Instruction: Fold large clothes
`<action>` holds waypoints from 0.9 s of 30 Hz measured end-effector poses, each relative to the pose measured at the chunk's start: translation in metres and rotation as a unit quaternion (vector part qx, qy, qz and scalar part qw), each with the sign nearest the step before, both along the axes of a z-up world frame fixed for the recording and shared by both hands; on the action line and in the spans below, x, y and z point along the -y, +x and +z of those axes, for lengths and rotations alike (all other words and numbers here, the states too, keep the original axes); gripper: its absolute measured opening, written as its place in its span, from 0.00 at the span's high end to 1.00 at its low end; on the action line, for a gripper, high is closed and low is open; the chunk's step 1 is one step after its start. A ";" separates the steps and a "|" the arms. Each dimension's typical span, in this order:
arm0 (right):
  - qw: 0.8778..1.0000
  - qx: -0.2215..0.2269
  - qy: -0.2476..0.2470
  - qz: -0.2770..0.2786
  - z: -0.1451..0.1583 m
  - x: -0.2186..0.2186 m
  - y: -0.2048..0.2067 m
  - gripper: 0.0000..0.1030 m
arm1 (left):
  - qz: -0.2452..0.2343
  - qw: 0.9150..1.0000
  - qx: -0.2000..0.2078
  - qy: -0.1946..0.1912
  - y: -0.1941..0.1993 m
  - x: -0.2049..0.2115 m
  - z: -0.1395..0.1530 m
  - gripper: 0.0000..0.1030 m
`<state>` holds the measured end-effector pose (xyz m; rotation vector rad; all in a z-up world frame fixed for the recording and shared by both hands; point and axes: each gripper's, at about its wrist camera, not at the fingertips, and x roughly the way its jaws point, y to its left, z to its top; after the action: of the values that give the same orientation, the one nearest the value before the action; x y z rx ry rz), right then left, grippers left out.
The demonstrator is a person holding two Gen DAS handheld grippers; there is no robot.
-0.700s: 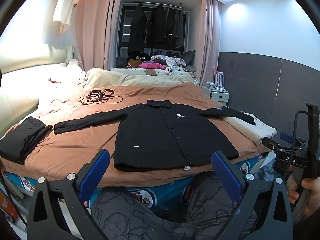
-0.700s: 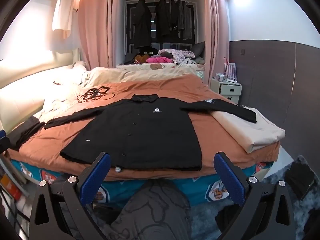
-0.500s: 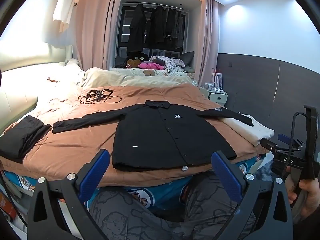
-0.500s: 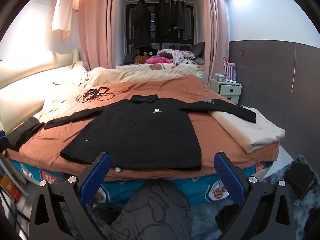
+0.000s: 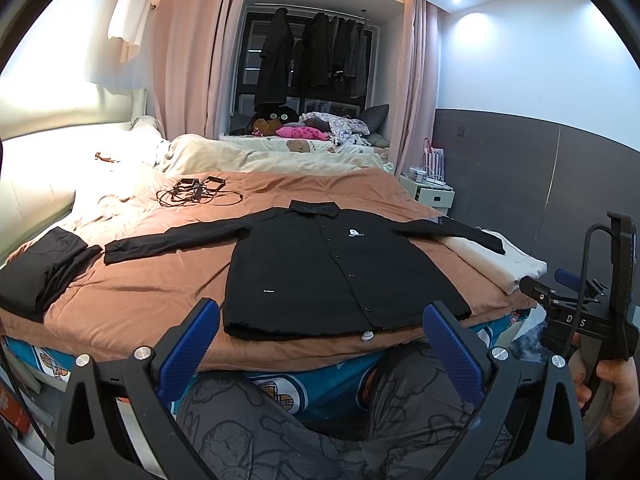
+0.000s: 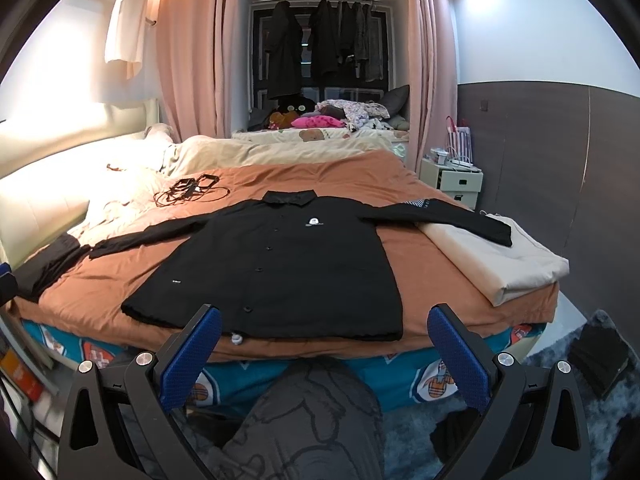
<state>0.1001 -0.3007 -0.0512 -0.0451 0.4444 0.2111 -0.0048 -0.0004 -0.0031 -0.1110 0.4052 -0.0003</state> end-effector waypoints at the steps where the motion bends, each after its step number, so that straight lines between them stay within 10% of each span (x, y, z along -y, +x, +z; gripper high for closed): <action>1: 1.000 -0.001 0.000 -0.004 0.000 0.000 0.001 0.00 | -0.001 1.000 0.000 0.000 0.000 0.001 0.000 0.00; 27: 1.000 0.006 0.000 -0.012 -0.001 0.002 -0.008 0.00 | 0.005 1.000 -0.002 0.010 -0.008 0.004 -0.005 0.00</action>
<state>0.0922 -0.3032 -0.0522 -0.0402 0.4332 0.1874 -0.0130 -0.0042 -0.0086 -0.0929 0.4083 0.0140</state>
